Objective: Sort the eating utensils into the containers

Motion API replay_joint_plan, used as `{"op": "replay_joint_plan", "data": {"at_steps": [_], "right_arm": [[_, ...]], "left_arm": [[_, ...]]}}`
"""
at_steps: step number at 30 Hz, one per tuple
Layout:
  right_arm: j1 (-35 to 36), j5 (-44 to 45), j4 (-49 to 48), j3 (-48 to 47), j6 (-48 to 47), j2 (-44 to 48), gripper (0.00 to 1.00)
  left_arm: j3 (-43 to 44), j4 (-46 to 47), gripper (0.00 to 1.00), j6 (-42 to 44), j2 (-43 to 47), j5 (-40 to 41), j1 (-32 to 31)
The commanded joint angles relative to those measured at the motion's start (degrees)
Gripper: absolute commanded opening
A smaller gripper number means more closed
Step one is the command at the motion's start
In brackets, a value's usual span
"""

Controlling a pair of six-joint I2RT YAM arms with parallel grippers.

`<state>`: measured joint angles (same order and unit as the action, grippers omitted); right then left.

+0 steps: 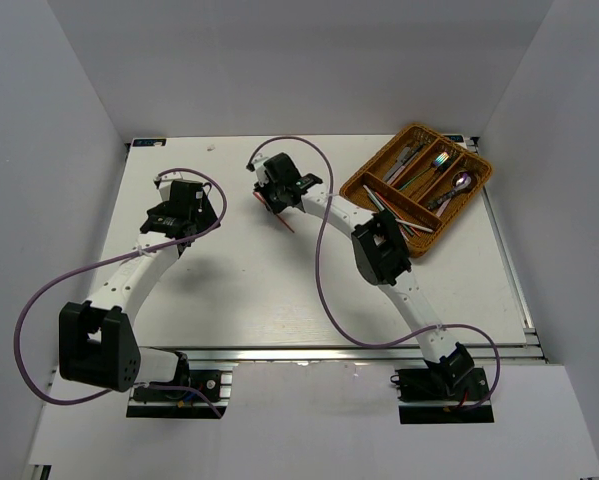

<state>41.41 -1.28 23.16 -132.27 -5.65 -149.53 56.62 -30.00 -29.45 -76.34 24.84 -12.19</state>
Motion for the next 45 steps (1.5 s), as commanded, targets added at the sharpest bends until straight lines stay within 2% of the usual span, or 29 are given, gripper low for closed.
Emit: {"op": "replay_joint_plan", "data": {"at_steps": [1,3,8,13,14,16,17,19,20,27,31,34,39,41,42,43,45], "right_arm": [[0.3,0.7,7.0,-0.4,-0.5,-1.5,0.06],[0.3,0.1,7.0,1.2,-0.4,-0.6,0.00],[0.3,-2.6,5.0,5.2,0.5,3.2,0.00],[-1.7,-12.5,-9.2,17.7,1.3,17.3,0.00],[-2.3,-16.9,-10.5,18.9,0.6,19.3,0.00],[-5.4,-20.2,-11.8,20.6,-0.1,24.2,0.00],[-6.8,-25.0,-10.8,21.3,-2.6,25.6,0.00],[-10.7,-27.1,-7.9,22.4,-6.6,29.5,0.00],[-12.0,-26.9,-5.4,25.2,-11.0,32.6,0.00],[-25.7,-15.9,-3.9,45.1,-22.3,46.0,0.00],[-31.3,-15.2,-7.0,52.1,-21.7,50.5,0.00],[-32.7,-16.8,-9.7,56.7,-21.3,52.9,0.00],[-33.2,-16.1,-8.6,57.9,-21.2,51.6,0.00],[-33.3,-14.2,-7.9,57.7,-20.5,50.9,0.25],[-33.2,-13.6,-7.8,57.6,-20.4,50.9,0.46],[-33.3,-13.0,-7.3,57.4,-20.1,51.0,0.89],[-33.3,-12.3,-6.9,56.4,-19.5,52.1,0.89]], "left_arm": [[1.0,-0.1,0.98,0.4,2.8,0.0,-0.3],[1.0,-0.1,0.98,0.4,2.9,-0.1,-0.3],[1.0,-0.1,0.98,0.5,3.5,0.6,-0.3],[0.9,-0.1,0.98,0.6,3.6,0.7,-0.3],[1.0,-0.1,0.98,0.6,3.6,0.9,-0.3],[0.9,-0.1,0.98,0.6,3.7,0.9,-0.4],[0.9,-0.1,0.98,0.6,3.8,0.9,-0.3],[0.9,0.0,0.98,0.6,4.1,0.8,-0.3],[0.9,0.0,0.98,0.6,4.1,0.7,-0.3],[0.7,0.6,0.98,0.4,4.1,-1.1,-0.3],[0.5,0.9,0.98,0.3,3.7,-2.0,-0.4],[0.4,1.0,0.98,0.3,3.6,-2.2,-0.3],[0.3,1.1,0.98,0.4,3.5,-1.7,-0.3],[0.3,1.1,0.98,0.4,3.4,-1.6,-0.3],[0.2,1.1,0.98,0.4,3.4,-1.6,-0.3],[0.2,1.1,0.98,0.4,3.5,-1.5,-0.4],[0.2,1.1,0.98,0.4,3.4,-1.4,-0.4]]}}
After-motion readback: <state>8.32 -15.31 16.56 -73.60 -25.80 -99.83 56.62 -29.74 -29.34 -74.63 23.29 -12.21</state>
